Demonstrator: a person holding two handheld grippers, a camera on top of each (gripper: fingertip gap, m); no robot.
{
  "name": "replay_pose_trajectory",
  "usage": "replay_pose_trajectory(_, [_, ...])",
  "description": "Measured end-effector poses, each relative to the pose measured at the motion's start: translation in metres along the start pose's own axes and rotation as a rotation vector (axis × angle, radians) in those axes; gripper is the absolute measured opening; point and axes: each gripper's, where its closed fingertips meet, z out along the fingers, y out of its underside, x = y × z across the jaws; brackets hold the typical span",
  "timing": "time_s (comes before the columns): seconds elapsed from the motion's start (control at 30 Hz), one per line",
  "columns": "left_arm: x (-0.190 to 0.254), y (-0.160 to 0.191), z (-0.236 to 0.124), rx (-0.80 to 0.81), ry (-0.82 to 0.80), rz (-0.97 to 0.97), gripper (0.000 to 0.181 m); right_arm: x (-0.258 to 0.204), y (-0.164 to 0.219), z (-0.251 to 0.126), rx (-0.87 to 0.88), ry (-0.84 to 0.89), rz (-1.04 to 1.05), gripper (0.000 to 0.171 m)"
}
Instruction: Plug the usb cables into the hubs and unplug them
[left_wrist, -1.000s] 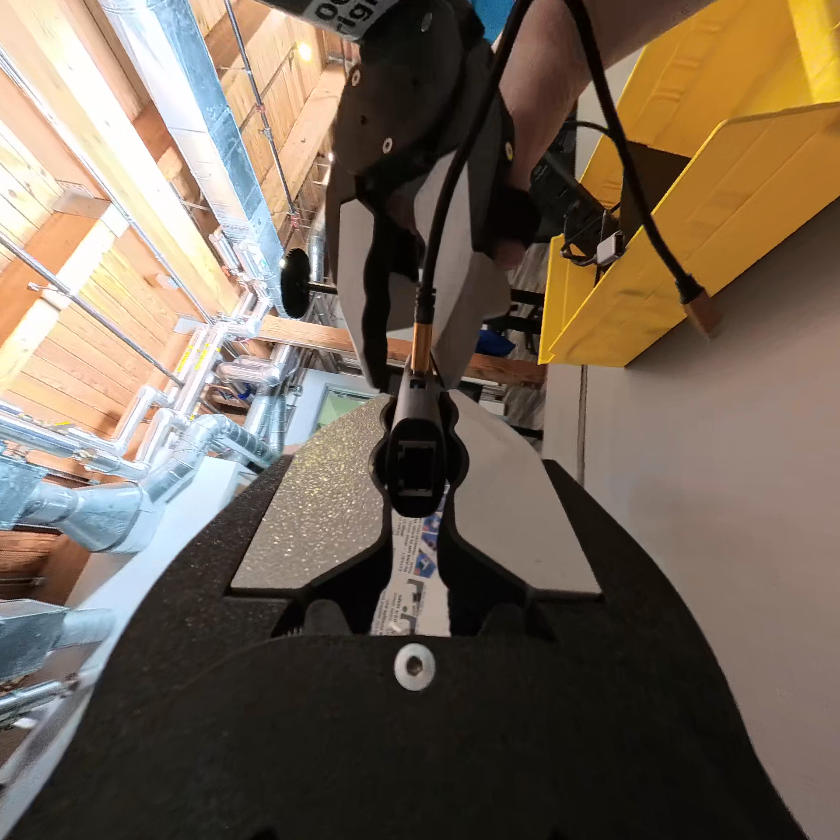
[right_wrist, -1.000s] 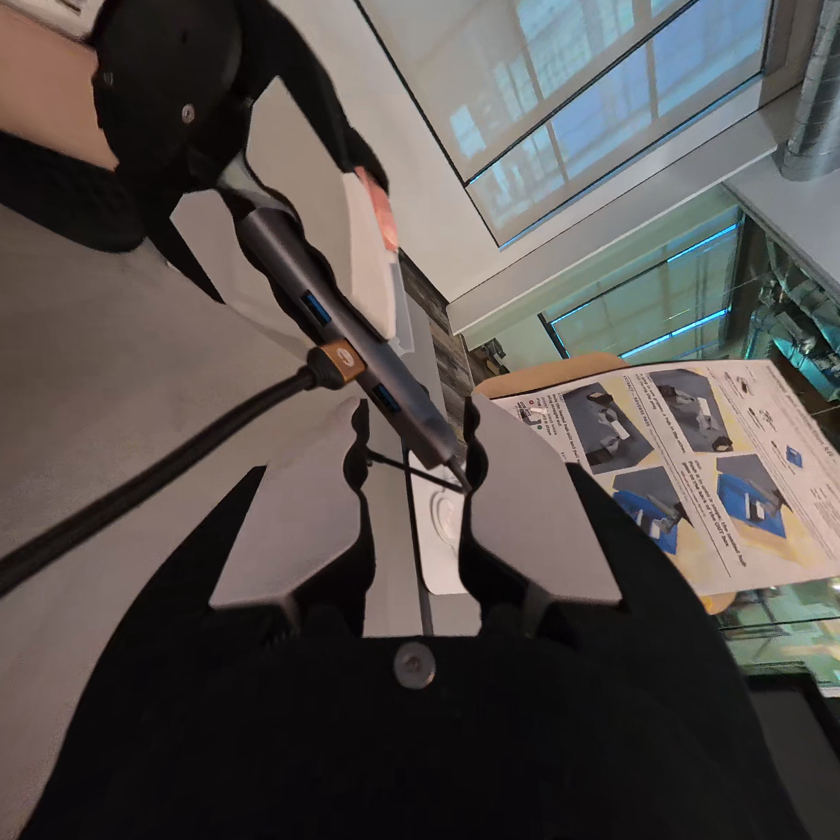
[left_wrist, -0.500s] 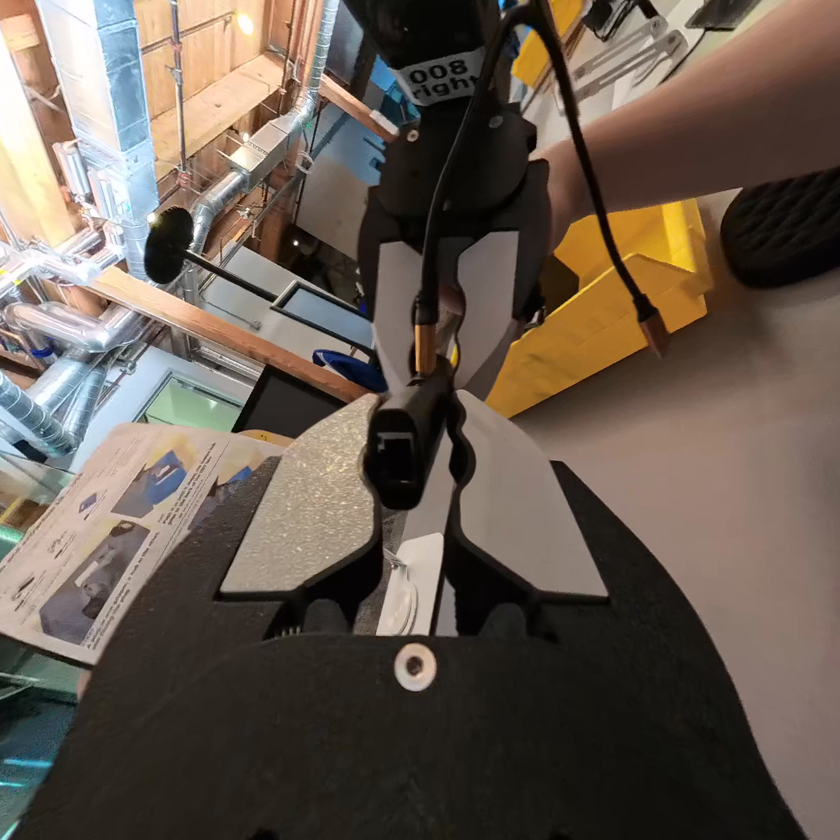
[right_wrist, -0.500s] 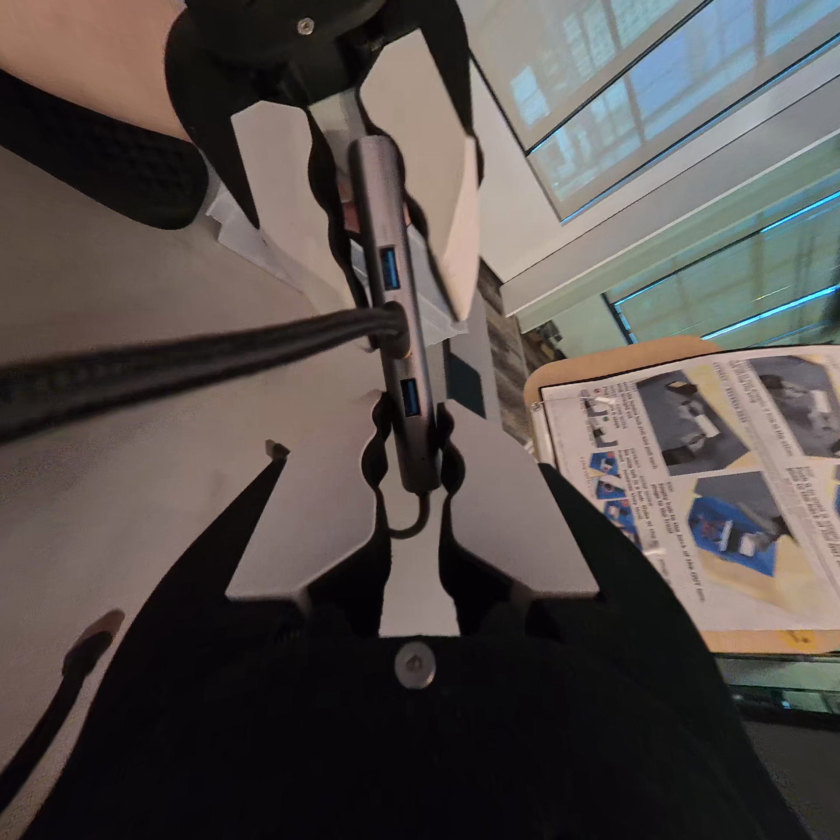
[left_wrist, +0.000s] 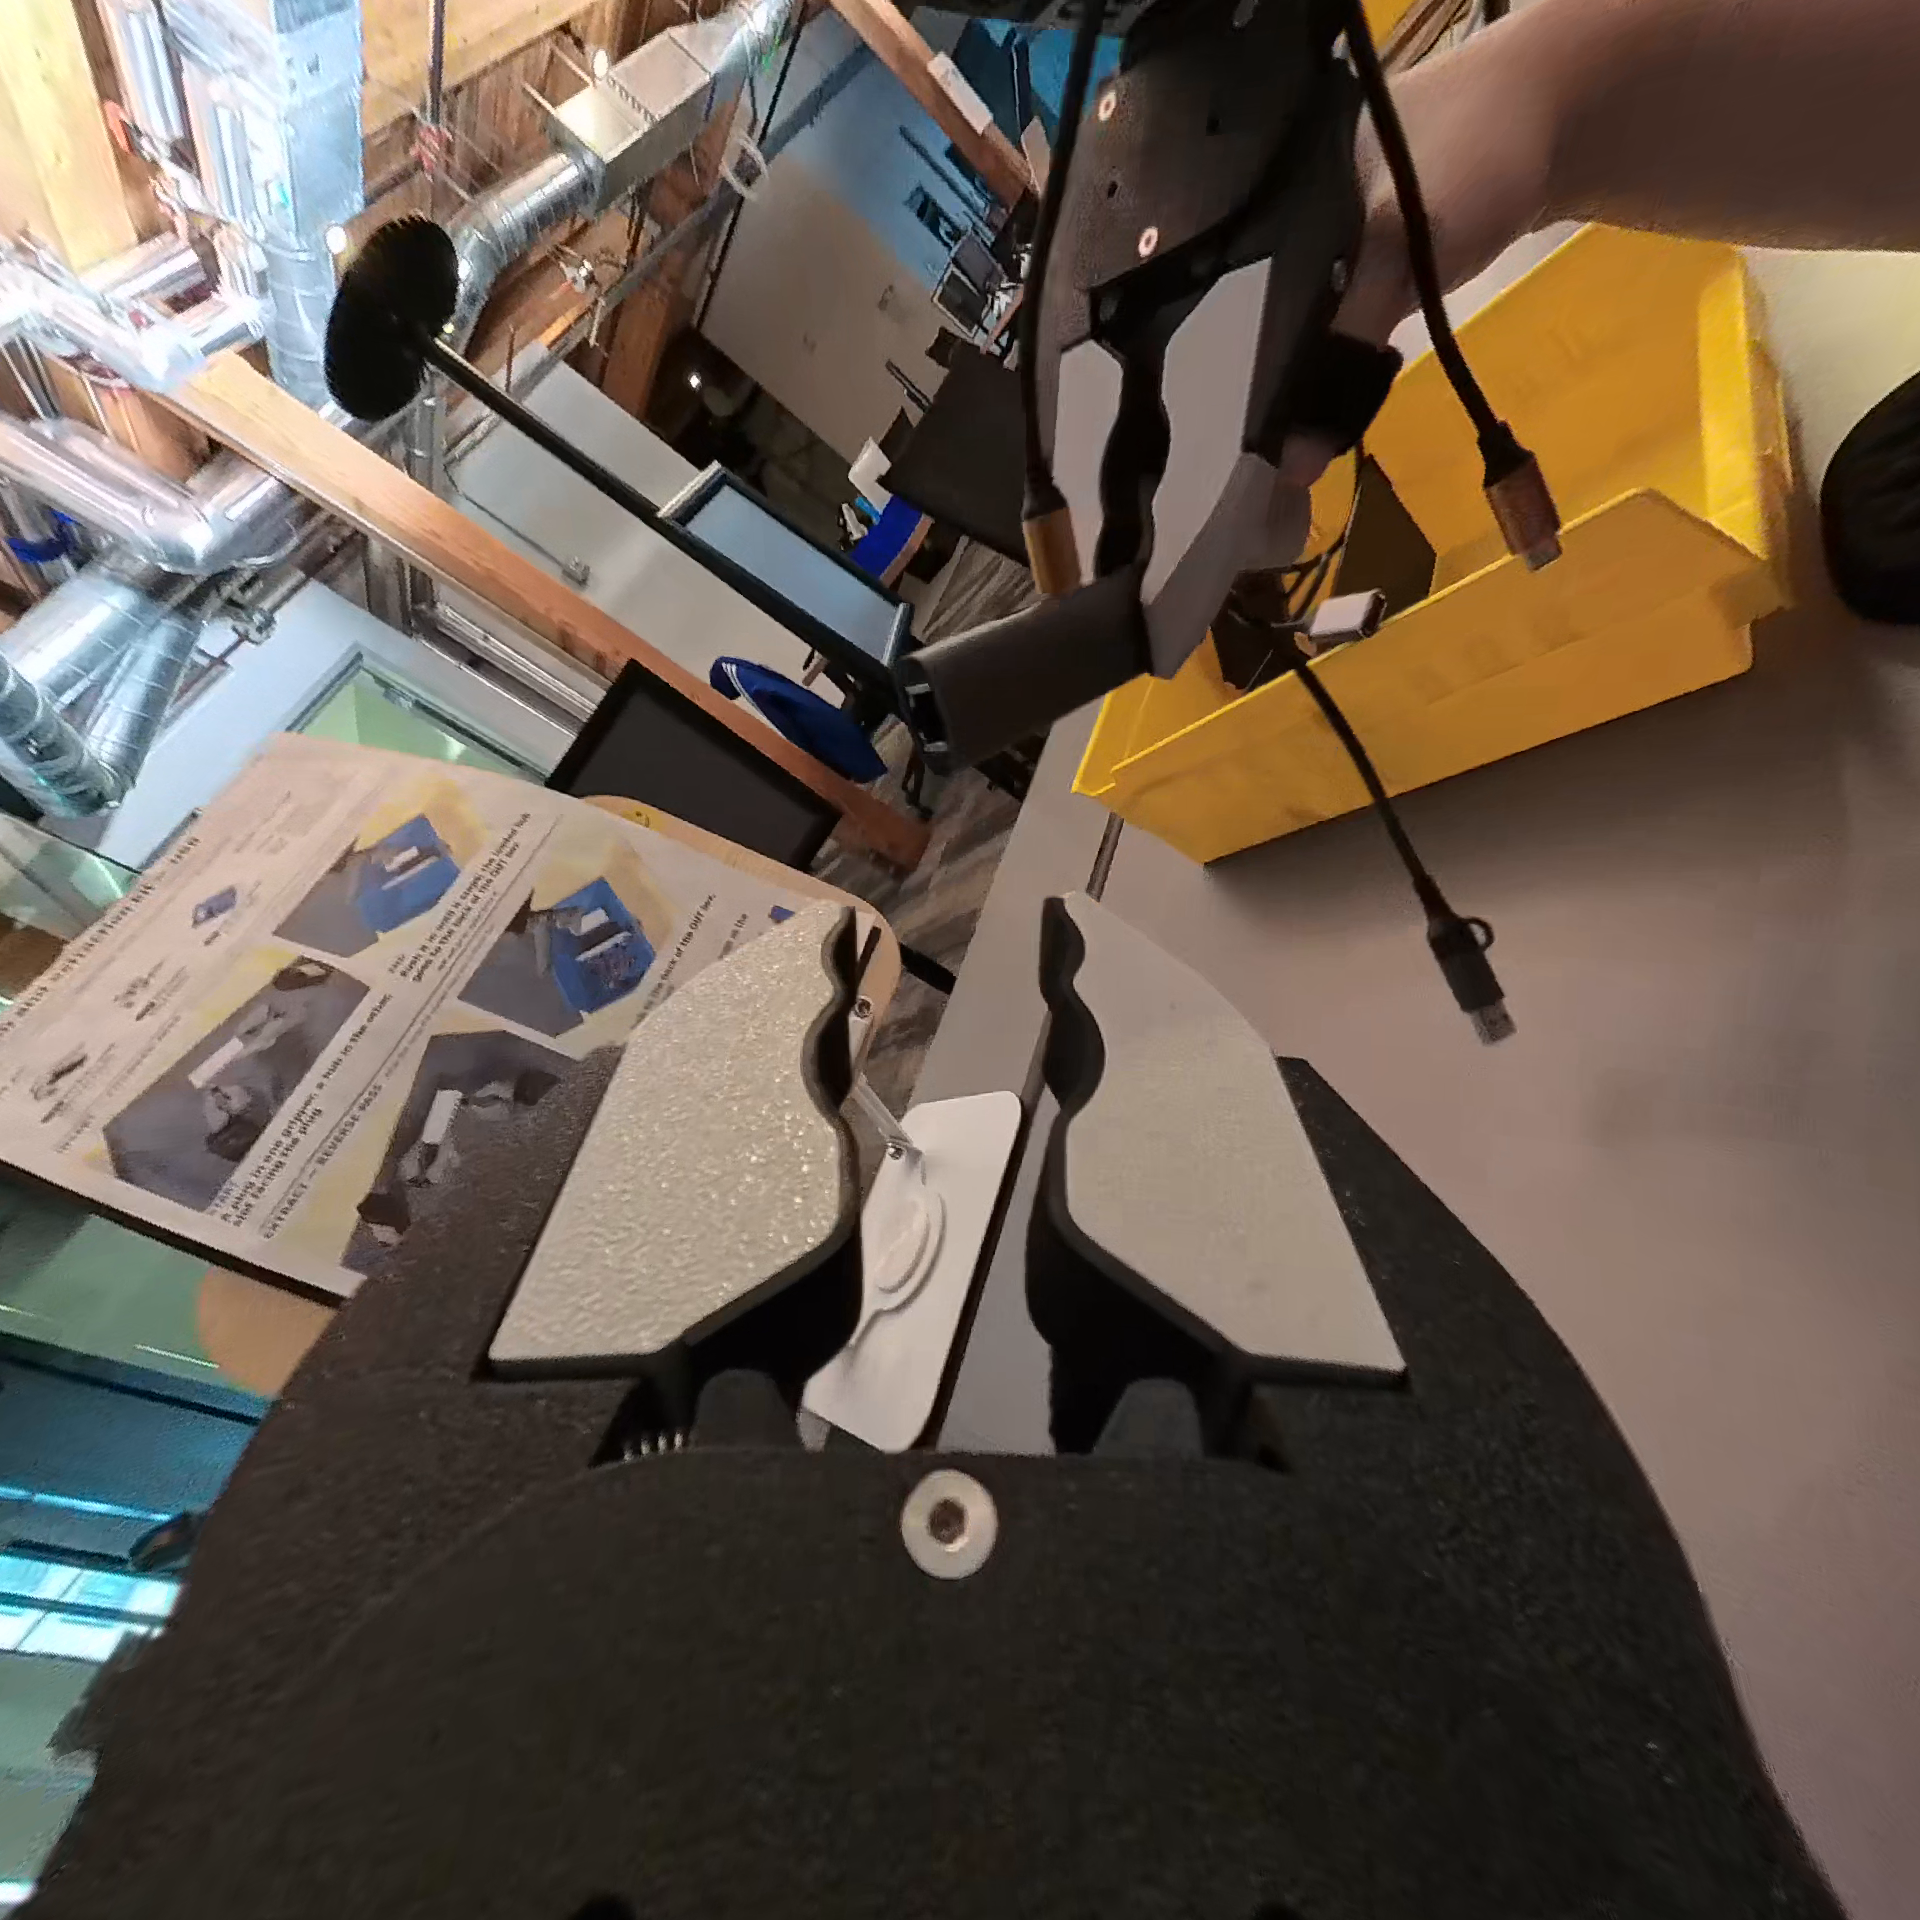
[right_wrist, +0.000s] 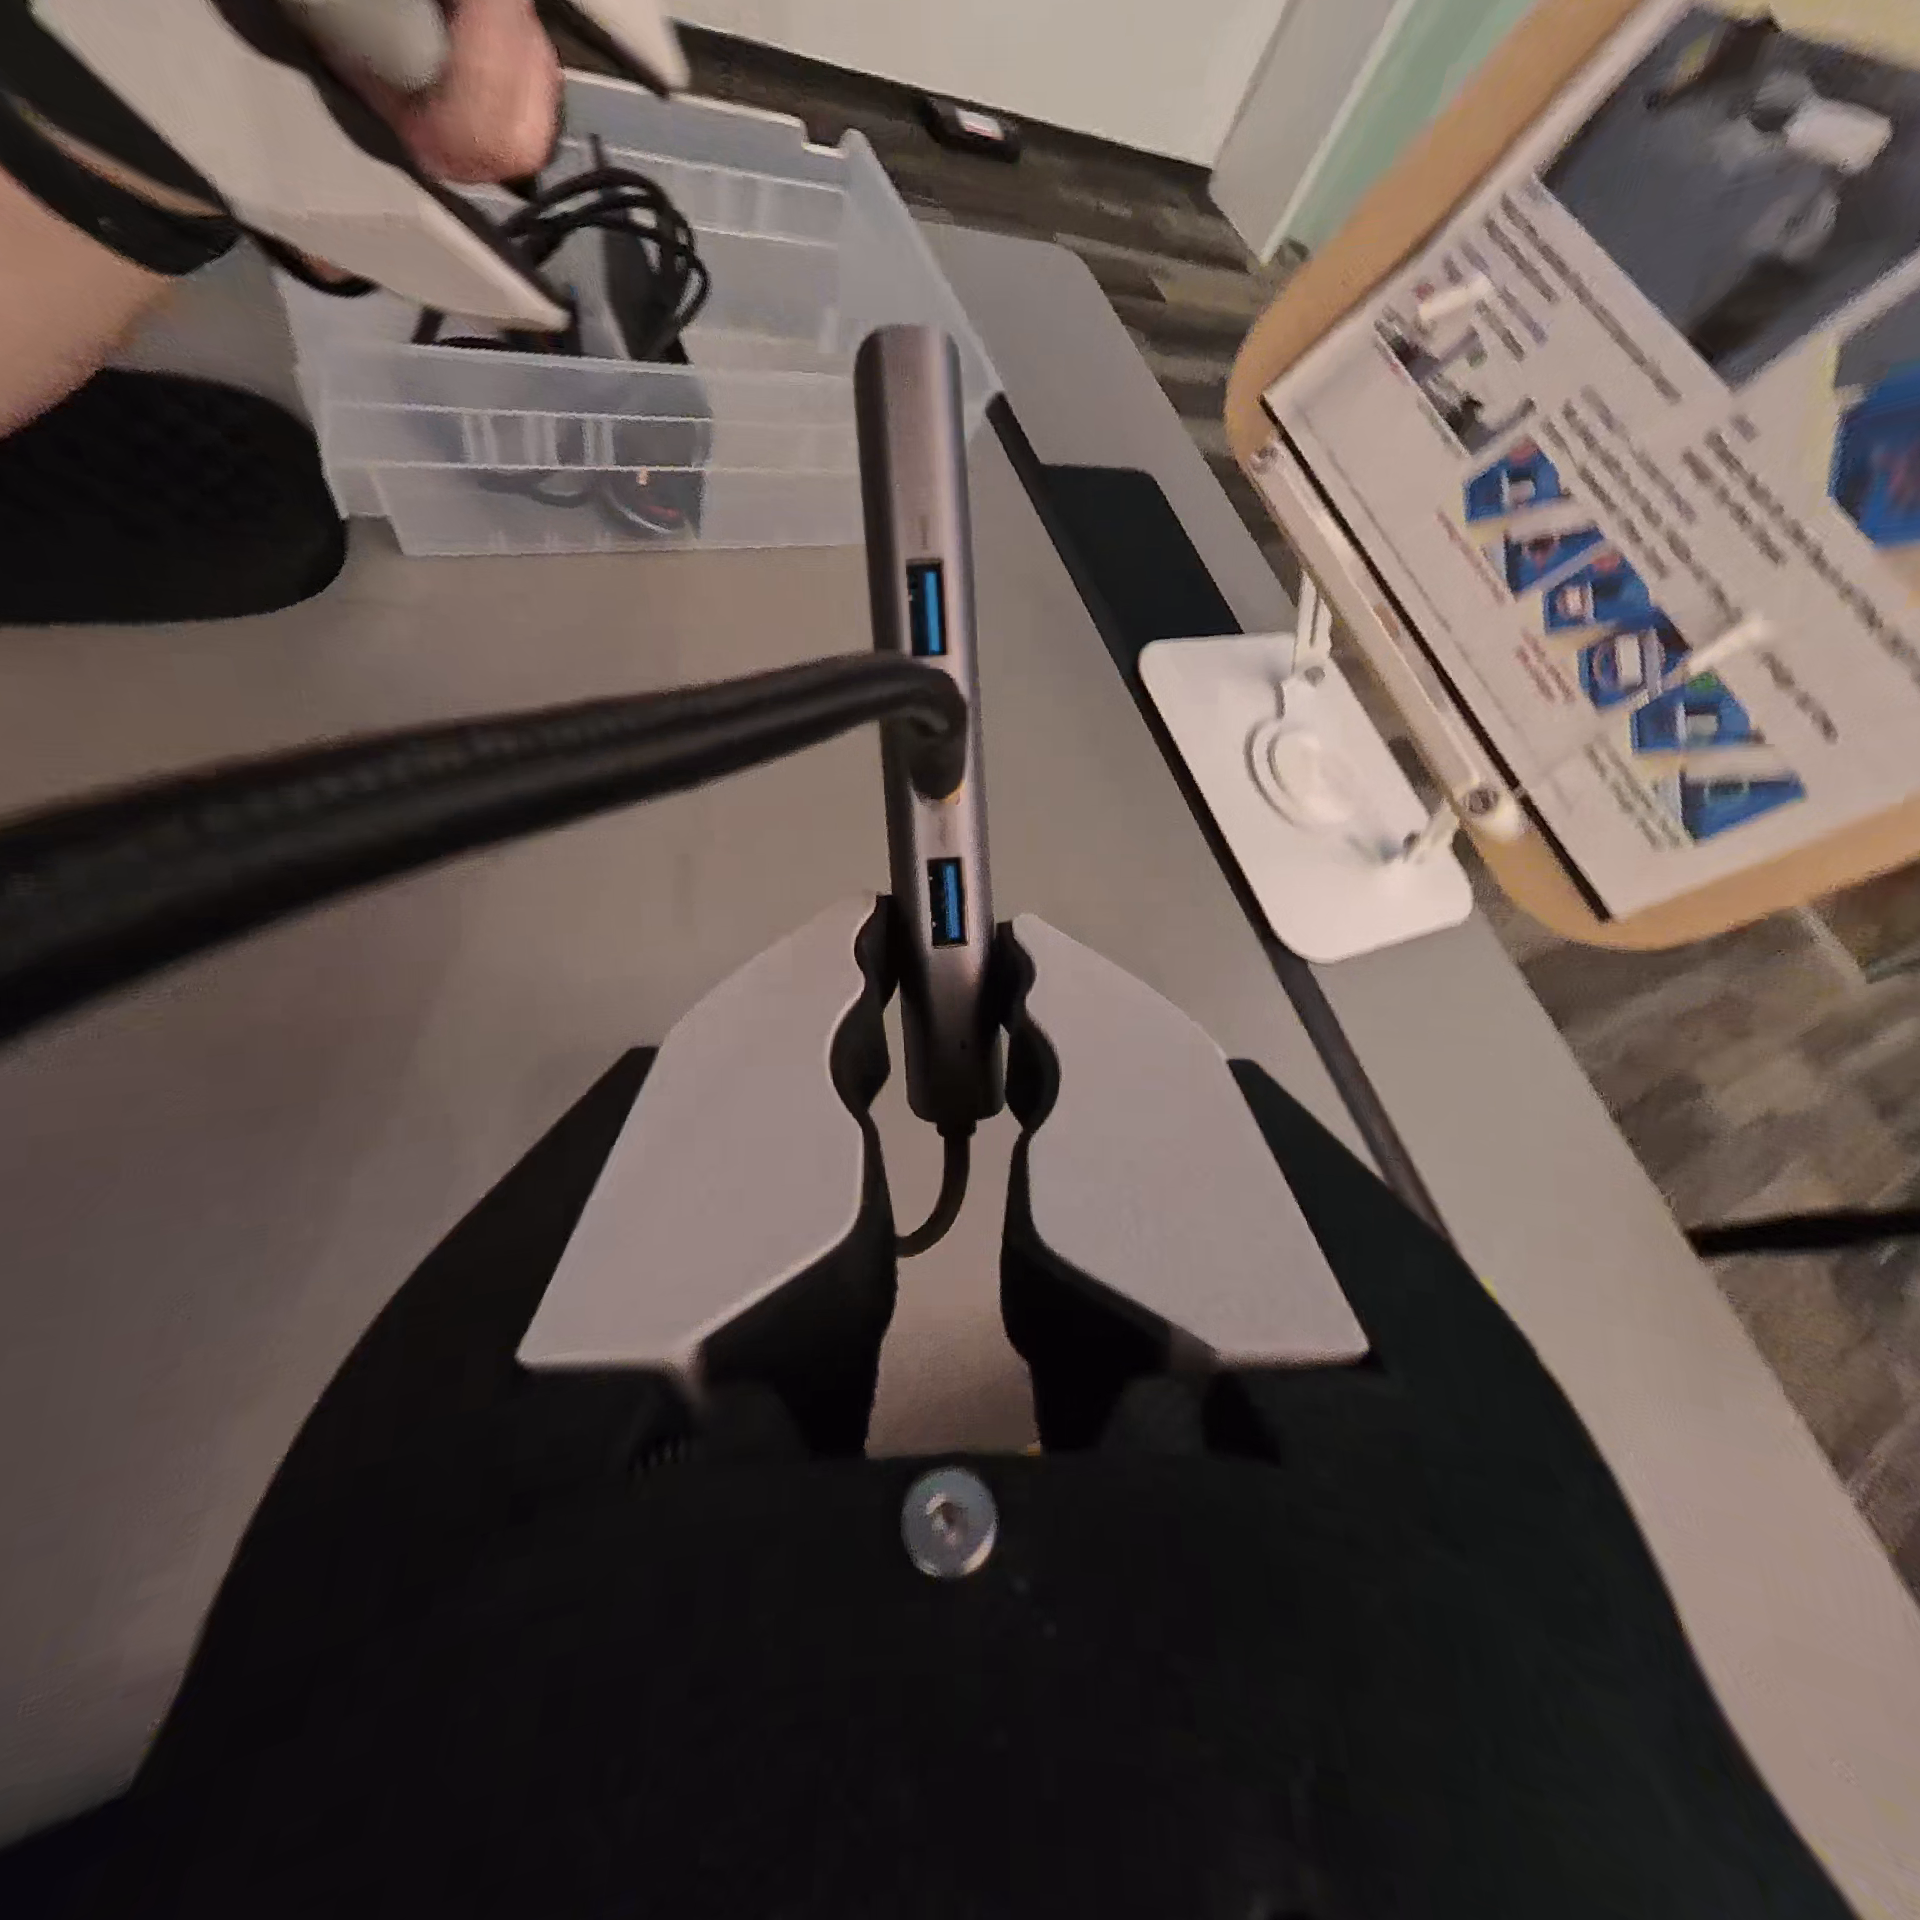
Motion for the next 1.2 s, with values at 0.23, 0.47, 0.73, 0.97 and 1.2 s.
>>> replay_pose_trajectory(0.23, [0.003, -0.004, -0.003, -0.006, 0.056, -0.039, 0.028, 0.014, 0.008, -0.014, -0.058, 0.028, 0.262, 0.018])
replay_pose_trajectory(0.47, [-0.006, 0.0, -0.01, -0.048, 0.06, -0.071, 0.027, 0.064, 0.003, -0.046, -0.16, 0.117, 0.419, 0.018])
replay_pose_trajectory(0.73, [-0.004, -0.012, -0.011, -0.03, 0.058, -0.046, 0.026, 0.18, -0.028, -0.15, -0.165, 0.351, 0.609, 0.018])
replay_pose_trajectory(0.97, [0.007, -0.013, -0.007, -0.052, 0.087, -0.015, 0.026, 0.191, 0.083, -0.106, -0.241, 0.281, 0.893, 0.019])
replay_pose_trajectory(1.2, [0.012, -0.007, -0.003, -0.076, 0.106, -0.009, 0.025, 0.154, 0.168, -0.067, -0.458, 0.061, 0.737, 0.019])
